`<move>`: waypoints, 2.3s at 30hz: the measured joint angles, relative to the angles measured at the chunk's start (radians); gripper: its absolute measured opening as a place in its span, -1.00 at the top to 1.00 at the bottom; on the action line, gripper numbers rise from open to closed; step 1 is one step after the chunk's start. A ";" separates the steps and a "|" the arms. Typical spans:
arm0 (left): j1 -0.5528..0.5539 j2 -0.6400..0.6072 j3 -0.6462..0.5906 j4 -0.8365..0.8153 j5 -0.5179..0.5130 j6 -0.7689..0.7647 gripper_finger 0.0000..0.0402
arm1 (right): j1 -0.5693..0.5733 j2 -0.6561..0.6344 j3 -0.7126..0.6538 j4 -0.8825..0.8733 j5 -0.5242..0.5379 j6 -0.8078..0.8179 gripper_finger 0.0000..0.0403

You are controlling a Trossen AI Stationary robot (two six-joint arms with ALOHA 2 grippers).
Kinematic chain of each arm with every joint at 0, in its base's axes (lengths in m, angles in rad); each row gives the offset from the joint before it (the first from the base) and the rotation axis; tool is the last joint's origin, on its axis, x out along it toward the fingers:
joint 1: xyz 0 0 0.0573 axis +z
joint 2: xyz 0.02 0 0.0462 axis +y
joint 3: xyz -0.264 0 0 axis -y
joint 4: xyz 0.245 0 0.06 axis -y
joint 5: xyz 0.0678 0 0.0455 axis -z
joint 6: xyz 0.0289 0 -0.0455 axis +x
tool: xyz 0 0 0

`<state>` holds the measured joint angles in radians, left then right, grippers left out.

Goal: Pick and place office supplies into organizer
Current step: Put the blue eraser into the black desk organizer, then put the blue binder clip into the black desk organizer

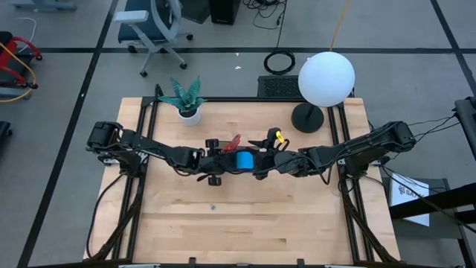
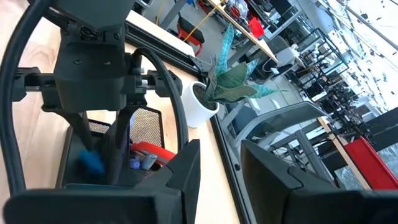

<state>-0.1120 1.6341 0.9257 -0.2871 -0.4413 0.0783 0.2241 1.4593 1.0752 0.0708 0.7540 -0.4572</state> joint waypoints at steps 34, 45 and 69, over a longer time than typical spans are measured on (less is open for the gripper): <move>-0.201 0.000 0.000 -0.086 0.443 0.064 0.12 | 0.000 0.000 0.000 0.000 0.000 0.000 0.48; -0.259 0.000 0.000 -0.105 0.491 0.048 0.13 | 0.000 0.000 0.000 0.000 0.000 0.000 0.48; -0.266 0.154 0.003 -0.031 0.538 0.049 0.24 | 0.000 0.000 0.000 -0.009 -0.001 0.019 0.48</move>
<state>-0.3775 1.7878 0.9286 -0.3178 0.0963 0.1268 0.2241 1.4590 1.0752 0.0620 0.7532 -0.4381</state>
